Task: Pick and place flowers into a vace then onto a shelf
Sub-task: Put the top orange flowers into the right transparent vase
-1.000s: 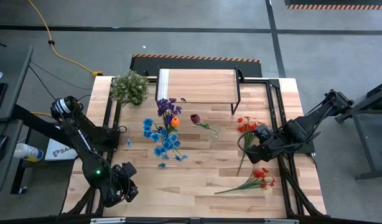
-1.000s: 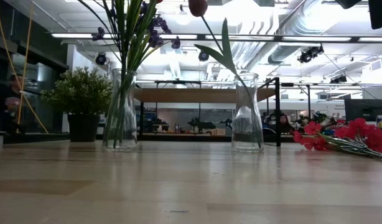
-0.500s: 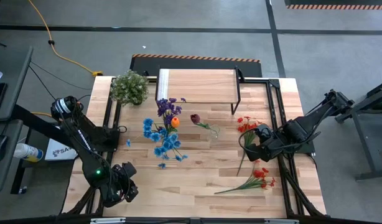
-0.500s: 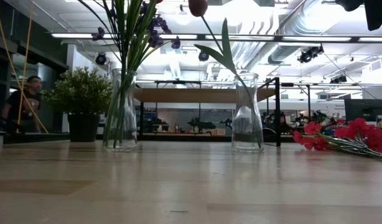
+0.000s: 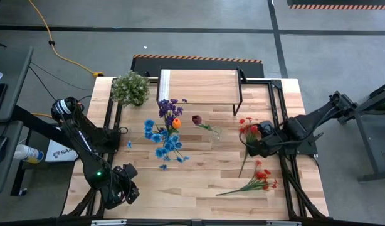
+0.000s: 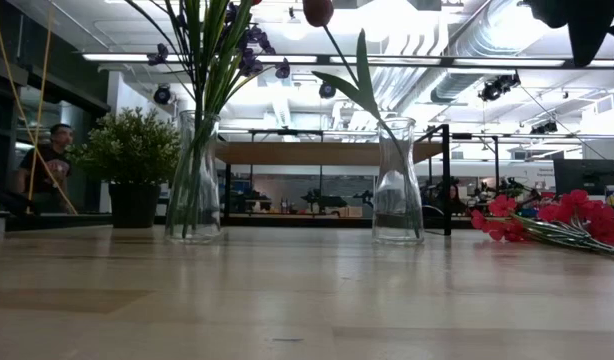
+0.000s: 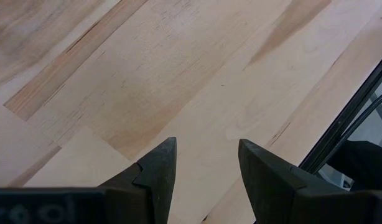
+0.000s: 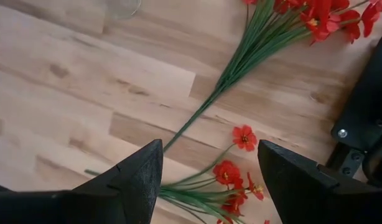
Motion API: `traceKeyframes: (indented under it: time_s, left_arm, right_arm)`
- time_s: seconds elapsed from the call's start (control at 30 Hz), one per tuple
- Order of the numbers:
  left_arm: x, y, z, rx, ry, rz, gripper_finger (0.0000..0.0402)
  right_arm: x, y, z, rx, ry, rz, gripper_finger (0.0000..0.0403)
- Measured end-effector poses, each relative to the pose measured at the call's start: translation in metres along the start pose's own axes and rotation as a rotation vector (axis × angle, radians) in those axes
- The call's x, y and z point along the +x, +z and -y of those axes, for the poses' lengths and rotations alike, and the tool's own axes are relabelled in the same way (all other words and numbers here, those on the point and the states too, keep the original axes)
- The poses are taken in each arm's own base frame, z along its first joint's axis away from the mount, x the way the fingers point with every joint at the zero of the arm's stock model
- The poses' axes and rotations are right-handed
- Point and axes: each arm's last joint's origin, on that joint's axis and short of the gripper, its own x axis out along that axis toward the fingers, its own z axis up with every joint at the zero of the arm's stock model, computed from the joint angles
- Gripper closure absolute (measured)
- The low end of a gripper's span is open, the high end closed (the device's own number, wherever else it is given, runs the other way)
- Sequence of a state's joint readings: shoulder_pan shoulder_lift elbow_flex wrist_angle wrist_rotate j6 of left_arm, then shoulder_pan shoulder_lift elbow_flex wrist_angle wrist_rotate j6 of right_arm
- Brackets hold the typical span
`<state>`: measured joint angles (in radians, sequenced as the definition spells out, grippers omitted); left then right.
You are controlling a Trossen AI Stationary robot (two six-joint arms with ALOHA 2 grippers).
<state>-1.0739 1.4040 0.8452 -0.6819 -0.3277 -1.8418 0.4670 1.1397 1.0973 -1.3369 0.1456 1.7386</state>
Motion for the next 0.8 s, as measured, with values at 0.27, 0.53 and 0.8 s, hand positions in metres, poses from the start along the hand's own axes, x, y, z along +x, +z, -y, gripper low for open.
traceKeyframes:
  time_s: [0.27,0.53,0.8]
  left_arm:
    - [0.0,0.0,0.0,0.0,0.0,0.0,0.0195]
    - [0.0,0.0,0.0,0.0,0.0,0.0,0.0195]
    - [0.0,0.0,0.0,0.0,0.001,0.0,0.0195]
  right_arm:
    - [0.001,0.009,-0.001,0.052,-0.007,0.01,0.015]
    - [0.013,0.014,-0.008,0.095,-0.092,0.005,0.015]
    - [0.025,0.013,-0.016,0.093,-0.157,0.0,0.015]
